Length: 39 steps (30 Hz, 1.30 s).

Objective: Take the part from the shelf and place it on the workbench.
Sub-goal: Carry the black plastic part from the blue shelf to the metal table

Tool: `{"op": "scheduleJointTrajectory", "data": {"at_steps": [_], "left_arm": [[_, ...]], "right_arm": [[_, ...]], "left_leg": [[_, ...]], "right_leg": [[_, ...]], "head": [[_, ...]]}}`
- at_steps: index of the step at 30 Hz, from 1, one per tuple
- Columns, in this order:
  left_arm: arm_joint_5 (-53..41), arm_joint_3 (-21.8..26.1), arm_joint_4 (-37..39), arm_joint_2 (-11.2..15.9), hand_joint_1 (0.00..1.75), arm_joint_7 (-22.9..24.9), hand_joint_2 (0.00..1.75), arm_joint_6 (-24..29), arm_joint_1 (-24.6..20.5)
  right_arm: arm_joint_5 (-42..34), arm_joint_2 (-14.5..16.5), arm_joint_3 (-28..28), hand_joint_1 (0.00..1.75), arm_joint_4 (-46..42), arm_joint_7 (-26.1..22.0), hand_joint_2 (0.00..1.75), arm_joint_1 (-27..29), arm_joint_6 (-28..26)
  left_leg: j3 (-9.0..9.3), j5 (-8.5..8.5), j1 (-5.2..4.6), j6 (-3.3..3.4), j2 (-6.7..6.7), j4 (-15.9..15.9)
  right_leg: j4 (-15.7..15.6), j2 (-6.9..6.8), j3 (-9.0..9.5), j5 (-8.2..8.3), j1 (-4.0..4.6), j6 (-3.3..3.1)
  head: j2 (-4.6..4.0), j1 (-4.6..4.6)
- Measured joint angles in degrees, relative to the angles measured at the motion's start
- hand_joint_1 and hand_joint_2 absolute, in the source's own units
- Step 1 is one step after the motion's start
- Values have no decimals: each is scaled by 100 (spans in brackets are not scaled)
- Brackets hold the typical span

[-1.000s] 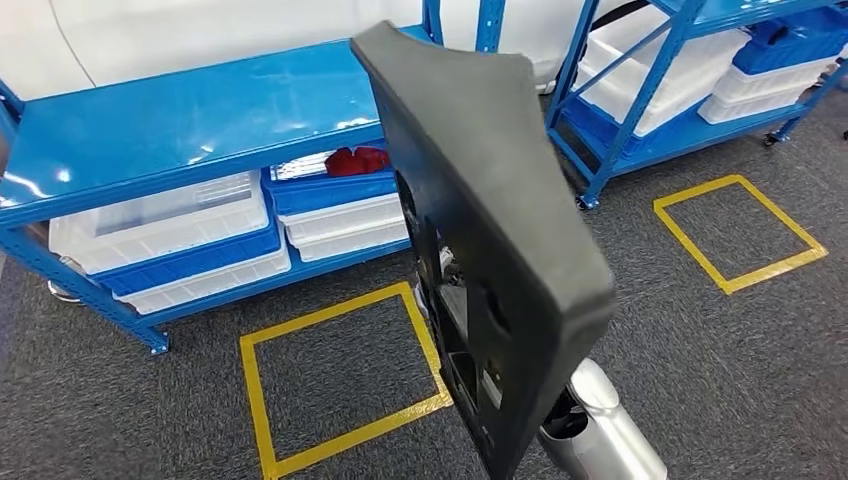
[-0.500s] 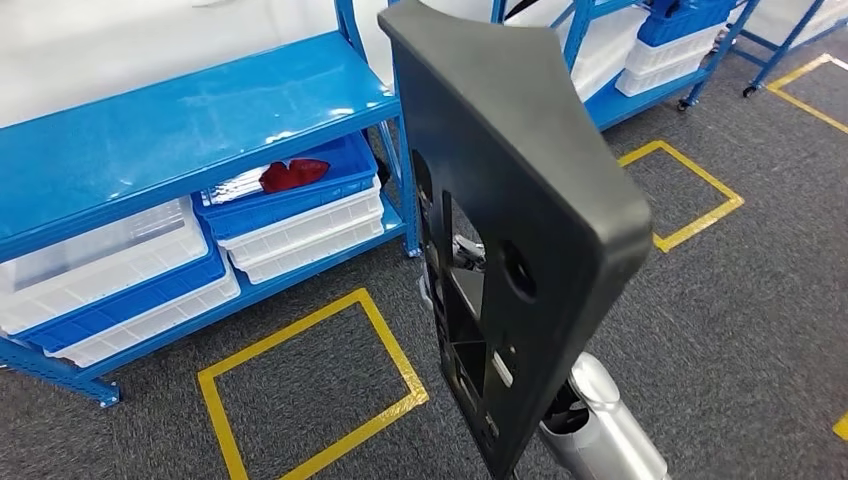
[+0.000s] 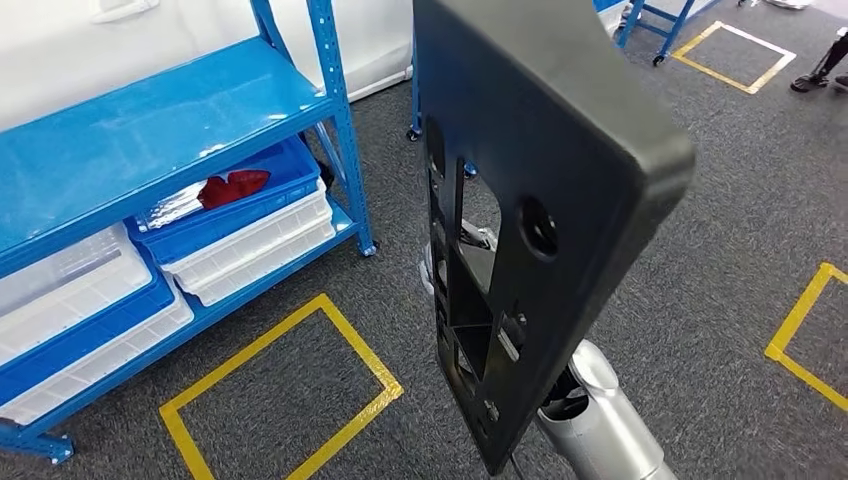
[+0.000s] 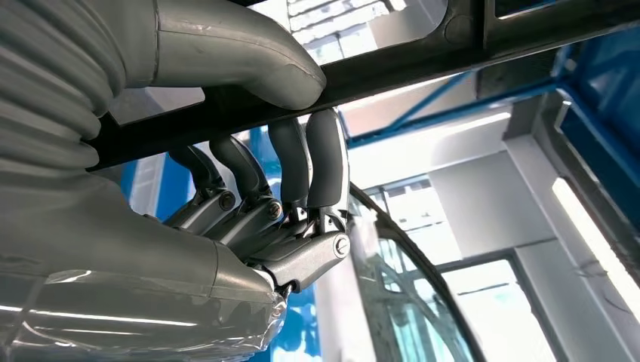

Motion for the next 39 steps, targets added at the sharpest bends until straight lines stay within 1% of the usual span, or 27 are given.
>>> {"op": "scheduleJointTrajectory", "data": {"at_steps": [2, 4, 6, 7, 8, 9, 10, 11, 13, 15, 17, 18, 20, 21, 22, 23, 24, 25, 26, 28, 30, 31, 33, 35, 37, 38, 39], "left_arm": [[8, 1, 0, 2, 0, 8, 175, 10, -7], [16, 2, 0, 4, 0, 13, 175, 16, -15], [22, 9, 0, 4, 0, 14, 175, 27, -4], [24, 16, 0, 5, 0, 15, 175, 34, 8], [26, 24, 0, 6, 0, 15, 175, 40, 19], [30, 32, 0, 9, 0, 13, 175, 44, 26], [34, 38, 0, 13, 0, 8, 175, 46, 30], [37, 43, 0, 17, 0, 1, 175, 47, 30], [36, 50, 1, 21, 0, -11, 175, 48, 35], [25, 56, 2, 21, 0, -15, 175, 52, 38], [12, 62, 2, 19, 0, -18, 175, 56, 31], [2, 64, 2, 17, 0, -20, 175, 49, 27], [-35, 66, 2, 14, 0, -17, 175, 2, 25], [-55, 67, 2, 18, 0, -11, 175, -29, 26], [-75, 67, 2, 23, 0, -2, 175, -56, 29], [-88, 67, 2, 29, 0, 8, 175, -75, 31], [-100, 67, 2, 35, 0, 18, 175, -87, 31], [-110, 67, 2, 39, 0, 24, 175, -96, 28], [-118, 67, 2, 42, 0, 28, 175, -102, 22], [-146, 65, 2, 43, 0, 32, 175, -107, 7], [-178, 56, 2, 45, 0, 39, 175, -109, -5], [-191, 46, 2, 45, 0, 45, 175, -113, -10], [-216, 19, 2, 46, 0, 64, 175, -128, -26], [-238, -11, 2, 49, 0, 85, 175, -148, -34], [-260, -30, 2, 51, 0, 103, 175, -164, -22], [-267, -35, 2, 52, 0, 110, 175, -171, -17], [-270, -40, 2, 56, 0, 114, 175, -177, -13]], "right_arm": [[-26, 36, -3, 164, 19, 45, 175, -44, -5], [-43, 70, -10, 164, 32, 82, 175, -86, -9], [-58, 127, -15, 164, 46, 97, 175, -143, -11], [-63, 153, -16, 164, 59, 100, 175, -164, -12], [-67, 170, -16, 164, 73, 101, 175, -173, -12], [-68, 176, -17, 164, 89, 103, 175, -174, -11], [-68, 177, -19, 164, 101, 106, 175, -173, -10], [-67, 180, -21, 164, 110, 107, 175, -174, -10], [-65, 189, -29, 164, 114, 105, 175, -175, -12], [-45, 199, -41, 164, 111, 89, 175, -156, -19], [-12, 200, -67, 164, 104, 58, 175, -93, -23], [6, 197, -88, 164, 93, 34, 175, -48, -19], [49, 191, -123, 164, 61, -10, 175, 14, -10], [65, 190, -132, 164, 48, -24, 175, 35, -9], [78, 188, -136, 164, 42, -32, 175, 52, -13], [86, 186, -141, 164, 40, -40, 175, 84, -19], [94, 183, -150, 164, 36, -48, 175, 129, -24], [107, 179, -163, 164, 25, -59, 175, 177, -28], [125, 175, -178, 164, 6, -74, 175, 218, -31], [170, 170, -209, 164, -58, -114, 175, 271, -31], [208, 166, -245, 164, -135, -155, 175, 325, -28], [226, 164, -267, 164, -175, -174, 175, 371, -27], [261, 153, -311, 164, -252, -201, 175, 493, -21], [275, 140, -343, 164, -325, -223, 175, 580, -11], [275, 133, -360, 164, -369, -243, 175, 634, -4], [275, 134, -365, 164, -379, -250, 175, 669, -3], [275, 133, -370, 164, -384, -255, 175, 711, -2]], "left_leg": [[7, -23, -10, -55, 100, 4], [-42, -166, 15, -118, -37, 158], [-298, -524, 44, -167, -335, 768], [-484, -710, 48, -182, -424, 1181], [-647, -827, 51, -193, -462, 1526], [-730, -831, 52, -197, -474, 1688], [-710, -720, 57, -196, -483, 1622], [-590, -519, 67, -190, -519, 1341], [-251, -137, 107, -166, -769, 557], [-75, -32, 124, -131, -979, 150], [-53, -39, 115, -76, -925, 100], [-44, -17, 117, -38, -860, 69], [-24, 21, 123, 45, -707, 11], [-20, 25, 109, 72, -624, 2], [-23, 21, 94, 88, -543, 2], [-25, 17, 82, 96, -460, 4], [-25, 12, 74, 99, -379, 5], [-24, 6, 68, 99, -302, 7], [-20, -1, 65, 93, -231, 9], [-4, -27, 44, 64, -115, 18], [11, -56, 16, 16, -22, 31], [19, -66, 6, -12, 24, 30], [37, -99, 16, -73, 79, 35], [-43, -287, 38, -125, -107, 266], [-340, -668, 53, -154, -382, 959], [-522, -831, 55, -164, -446, 1357], [-655, -898, 55, -170, -471, 1631]], "right_leg": [[-13, 133, -22, 24, 3, -61], [-45, 254, -28, 58, -24, -126], [-60, 382, -38, 84, -41, -172], [-58, 453, -45, 89, -40, -184], [-55, 530, -49, 93, -38, -189], [-49, 606, -50, 95, -37, -190], [-40, 684, -49, 95, -38, -187], [-27, 761, -46, 92, -40, -180], [14, 909, -60, 82, -41, -144], [42, 1041, -115, 99, -50, -69], [27, 1160, -165, 141, -67, 19], [41, 1108, -183, 133, -66, 52], [321, 816, -320, -50, -43, 98], [630, 634, -462, -223, -43, 109], [1006, 541, -637, -405, -49, 121], [1353, 507, -798, -539, -61, 132], [1550, 492, -883, -582, -71, 138], [1533, 474, -860, -522, -77, 140], [1292, 437, -720, -376, -79, 134], [501, 226, -279, -76, -46, 95], [54, 77, -52, 14, 7, 27], [20, 84, -50, -5, 33, -6], [-10, 209, -58, 18, 19, -66], [-52, 328, -48, 52, -15, -134], [-65, 463, -47, 69, -27, -172], [-62, 537, -48, 71, -25, -179], [-57, 612, -48, 71, -23, -180]], "head": [[0, 1], [0, 0], [0, 0], [0, 0], [0, 0], [0, 0], [0, 0], [0, 0], [0, 0], [0, 0], [0, 0], [0, 1], [0, 2], [0, 2], [0, 2], [0, 2], [0, 2], [0, 2], [0, 2], [0, 2], [0, 2], [0, 1], [0, 1], [0, 1], [0, 0], [0, 0], [0, 0]]}}
